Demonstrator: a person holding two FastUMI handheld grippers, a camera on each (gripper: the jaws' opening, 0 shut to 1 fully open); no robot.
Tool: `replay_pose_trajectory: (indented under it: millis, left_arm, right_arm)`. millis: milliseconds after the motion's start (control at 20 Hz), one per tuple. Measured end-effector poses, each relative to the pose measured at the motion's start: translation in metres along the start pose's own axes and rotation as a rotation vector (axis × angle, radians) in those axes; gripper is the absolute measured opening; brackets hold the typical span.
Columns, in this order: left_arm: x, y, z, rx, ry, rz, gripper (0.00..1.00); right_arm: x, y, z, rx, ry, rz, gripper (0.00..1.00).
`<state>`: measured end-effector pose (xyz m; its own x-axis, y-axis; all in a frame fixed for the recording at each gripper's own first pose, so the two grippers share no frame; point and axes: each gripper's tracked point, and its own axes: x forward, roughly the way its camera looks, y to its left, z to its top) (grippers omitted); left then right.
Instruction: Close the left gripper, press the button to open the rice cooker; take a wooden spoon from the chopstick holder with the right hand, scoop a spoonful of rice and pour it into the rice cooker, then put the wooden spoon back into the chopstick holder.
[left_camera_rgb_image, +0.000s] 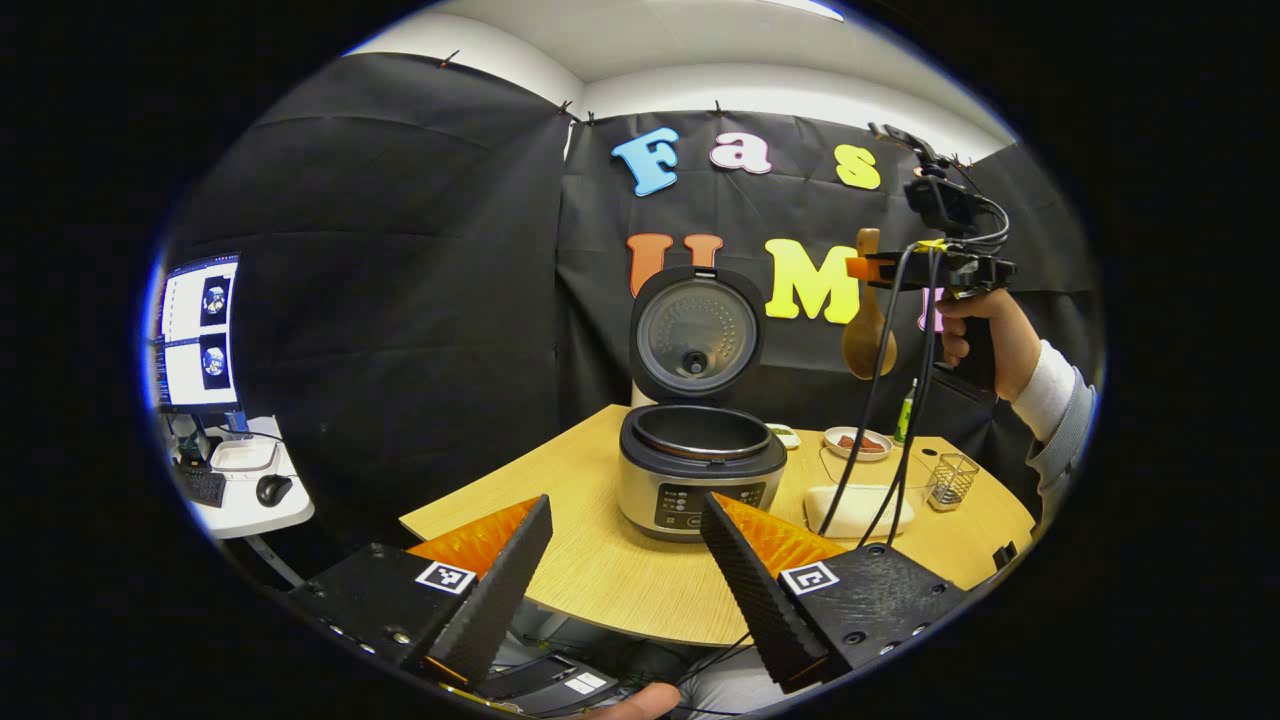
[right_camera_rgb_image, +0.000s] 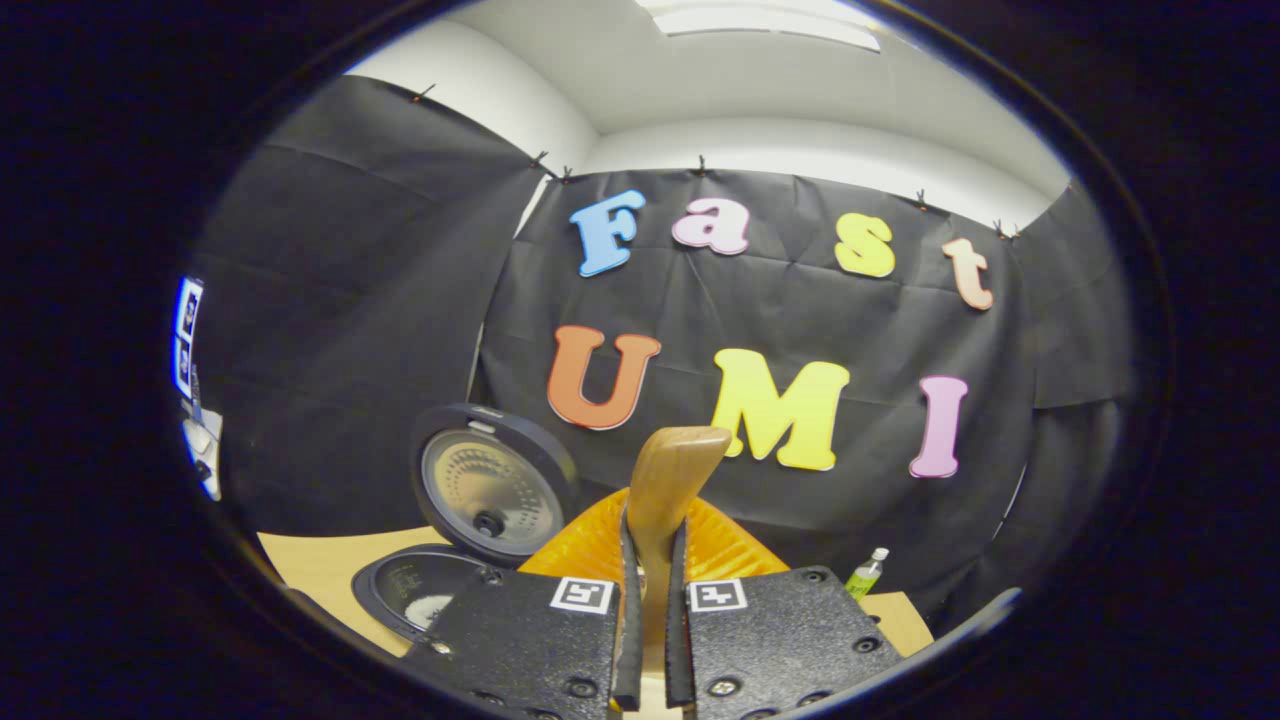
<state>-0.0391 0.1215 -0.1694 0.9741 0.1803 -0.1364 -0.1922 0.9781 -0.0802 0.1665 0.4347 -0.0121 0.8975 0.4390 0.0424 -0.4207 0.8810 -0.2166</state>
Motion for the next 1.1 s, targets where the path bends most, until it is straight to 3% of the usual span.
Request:
replay_pose_trajectory:
  millis: [600, 850, 1100]
  left_arm:
    - [-0.002, -0.033, 0.016, 0.013, -0.063, -0.037, 0.95]
    - [0.002, -0.041, 0.042, -0.015, -0.095, -0.035, 0.95]
    - [0.011, -0.024, 0.084, -0.011, -0.144, 0.022, 0.95]
  right_arm:
    - [-0.040, -0.196, -0.029, 0.095, 0.013, -0.263, 0.15]
    - [-0.044, -0.245, -0.080, 0.146, 0.068, -0.297, 0.16]
    - [-0.041, -0.280, -0.126, 0.212, 0.131, -0.312, 0.16]
